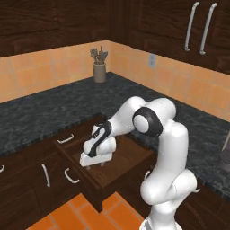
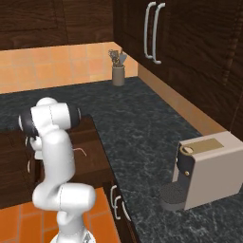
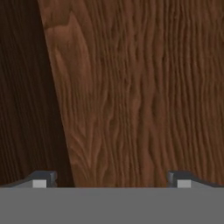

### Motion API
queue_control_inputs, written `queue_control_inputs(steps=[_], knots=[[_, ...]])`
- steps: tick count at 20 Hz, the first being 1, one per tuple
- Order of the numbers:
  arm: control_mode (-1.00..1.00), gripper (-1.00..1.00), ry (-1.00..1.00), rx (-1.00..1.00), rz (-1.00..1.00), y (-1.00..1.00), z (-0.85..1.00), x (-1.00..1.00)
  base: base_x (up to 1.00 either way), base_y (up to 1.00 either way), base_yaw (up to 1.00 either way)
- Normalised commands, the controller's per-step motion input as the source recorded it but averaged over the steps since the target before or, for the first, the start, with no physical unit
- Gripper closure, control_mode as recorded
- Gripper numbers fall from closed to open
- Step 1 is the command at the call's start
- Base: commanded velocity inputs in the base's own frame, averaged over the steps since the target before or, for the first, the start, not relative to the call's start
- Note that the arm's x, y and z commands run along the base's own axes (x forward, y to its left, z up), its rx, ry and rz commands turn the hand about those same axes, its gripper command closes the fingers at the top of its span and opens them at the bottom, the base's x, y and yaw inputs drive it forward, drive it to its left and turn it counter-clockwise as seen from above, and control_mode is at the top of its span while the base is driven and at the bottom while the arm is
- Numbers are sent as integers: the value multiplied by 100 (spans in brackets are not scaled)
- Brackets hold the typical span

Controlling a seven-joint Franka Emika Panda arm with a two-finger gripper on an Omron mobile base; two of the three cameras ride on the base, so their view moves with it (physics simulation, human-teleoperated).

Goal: Take a straw from the drawer in front and place it inside the glass cup on the dining counter.

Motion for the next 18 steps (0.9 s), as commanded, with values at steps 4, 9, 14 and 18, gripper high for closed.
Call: queue_control_inputs(steps=[4,9,14,18], knots=[[-100,-100,0,0,4,98,0,-58,0,0,0],[-100,-100,-8,-1,1,35,22,-17,0,0,0],[-100,-100,-8,-4,0,-56,44,46,0,0,0],[-100,-100,-1,-4,0,-66,23,61,0,0,0]])
